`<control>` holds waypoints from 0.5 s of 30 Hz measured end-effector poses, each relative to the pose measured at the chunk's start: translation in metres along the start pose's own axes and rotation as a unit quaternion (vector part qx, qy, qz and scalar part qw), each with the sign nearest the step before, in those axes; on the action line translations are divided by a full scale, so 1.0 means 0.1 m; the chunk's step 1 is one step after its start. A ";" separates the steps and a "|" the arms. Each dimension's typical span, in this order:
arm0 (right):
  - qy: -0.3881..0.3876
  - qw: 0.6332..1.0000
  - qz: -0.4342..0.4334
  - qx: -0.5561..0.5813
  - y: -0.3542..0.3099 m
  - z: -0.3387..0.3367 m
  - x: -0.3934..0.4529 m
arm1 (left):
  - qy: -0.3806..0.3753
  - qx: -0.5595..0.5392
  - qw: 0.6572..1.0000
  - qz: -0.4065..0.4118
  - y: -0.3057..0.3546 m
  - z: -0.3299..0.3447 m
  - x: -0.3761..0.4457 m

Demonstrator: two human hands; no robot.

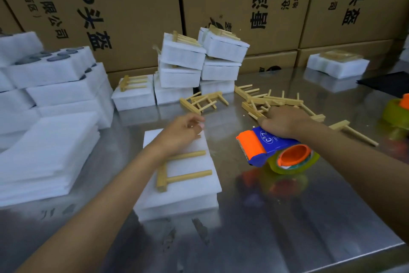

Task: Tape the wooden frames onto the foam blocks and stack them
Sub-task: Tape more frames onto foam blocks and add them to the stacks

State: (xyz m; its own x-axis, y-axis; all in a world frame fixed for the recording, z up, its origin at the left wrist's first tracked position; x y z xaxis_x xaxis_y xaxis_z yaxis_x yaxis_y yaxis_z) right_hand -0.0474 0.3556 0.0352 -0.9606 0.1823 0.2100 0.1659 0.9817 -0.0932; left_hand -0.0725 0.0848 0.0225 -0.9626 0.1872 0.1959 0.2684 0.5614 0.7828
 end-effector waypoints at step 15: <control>0.003 0.999 -0.018 -0.039 -0.16 0.02 -0.03 | -0.041 0.056 0.997 0.045 0.16 0.45 -0.10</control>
State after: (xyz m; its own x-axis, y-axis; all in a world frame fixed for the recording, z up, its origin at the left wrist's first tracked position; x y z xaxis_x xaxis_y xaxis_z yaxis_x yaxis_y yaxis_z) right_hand -0.0477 0.3391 0.0341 -0.9648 0.1473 0.2178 0.1486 0.9888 -0.0103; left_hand -0.0567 0.1282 0.0069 -0.9296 0.3033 0.2092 0.3598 0.6245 0.6932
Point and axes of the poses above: each hand's wrist, its own x-axis towards the middle knuckle, its own z-axis out of the palm, y = z × x, the point moved 1 cm from there along x, towards the middle knuckle, and after that the axes turned 14 degrees about y, right-handed, at the moved point
